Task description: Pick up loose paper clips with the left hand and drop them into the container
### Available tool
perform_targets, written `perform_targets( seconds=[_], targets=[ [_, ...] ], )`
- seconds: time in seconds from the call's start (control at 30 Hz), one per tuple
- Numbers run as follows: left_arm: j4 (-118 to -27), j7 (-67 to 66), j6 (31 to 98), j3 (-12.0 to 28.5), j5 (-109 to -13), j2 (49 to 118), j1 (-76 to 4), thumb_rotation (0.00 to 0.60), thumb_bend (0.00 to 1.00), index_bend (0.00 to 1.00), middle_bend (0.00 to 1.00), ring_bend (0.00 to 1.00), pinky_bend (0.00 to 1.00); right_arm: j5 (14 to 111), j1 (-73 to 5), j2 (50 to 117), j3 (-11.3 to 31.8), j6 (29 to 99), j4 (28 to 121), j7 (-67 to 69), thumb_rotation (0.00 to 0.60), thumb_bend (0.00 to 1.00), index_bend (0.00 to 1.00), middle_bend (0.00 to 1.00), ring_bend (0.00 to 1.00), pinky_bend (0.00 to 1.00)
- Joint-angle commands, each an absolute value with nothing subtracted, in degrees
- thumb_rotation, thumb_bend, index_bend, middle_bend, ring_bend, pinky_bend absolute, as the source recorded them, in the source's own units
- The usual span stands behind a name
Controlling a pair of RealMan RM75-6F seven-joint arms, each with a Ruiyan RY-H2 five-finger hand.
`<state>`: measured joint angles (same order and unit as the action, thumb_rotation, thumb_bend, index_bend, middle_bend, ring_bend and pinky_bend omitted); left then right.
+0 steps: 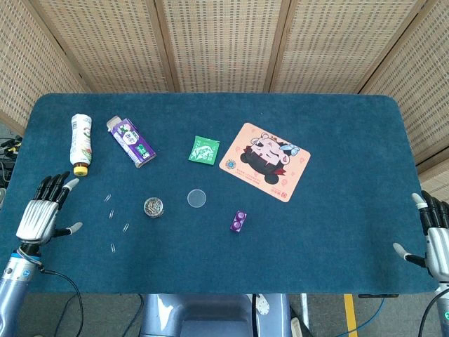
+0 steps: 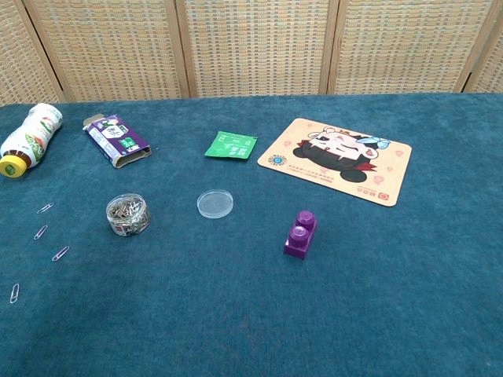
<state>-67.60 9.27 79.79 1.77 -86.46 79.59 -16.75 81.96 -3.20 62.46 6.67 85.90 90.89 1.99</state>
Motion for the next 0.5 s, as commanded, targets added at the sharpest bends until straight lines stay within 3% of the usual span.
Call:
perform_targets(
  seconds=[0.03, 0.17, 0.5],
  targets=[
    [-66.7, 9.9, 80.4, 1.5, -87.3, 80.0, -16.7, 0.600, 0.09, 0.15, 0.00, 0.00, 0.00, 81.9, -3.2, 62.4, 6.7, 85.8, 90.8, 2.1, 0.600, 0.00, 0.02, 0.00, 0.00, 0.00],
    [-65.5, 10.2, 79.9, -0.6, -90.9, 80.1, -17.5, 0.600, 0.11, 0.20, 0.00, 0.00, 0.00, 82.0, -3.3, 62.5, 6.6, 85.8, 90.7, 1.9, 0.600, 0.00, 0.02, 0.00, 0.00, 0.00],
    [-56.9, 6.3, 79.7, -9.0, -108.7, 80.6, -24.4, 0.600, 0.15, 0.48, 0.00, 0.00, 0.00, 81.3, -3.6, 63.2, 6.6, 85.0, 90.8, 0.0, 0.600, 0.00, 0.02, 0.00, 0.00, 0.00]
  ],
)
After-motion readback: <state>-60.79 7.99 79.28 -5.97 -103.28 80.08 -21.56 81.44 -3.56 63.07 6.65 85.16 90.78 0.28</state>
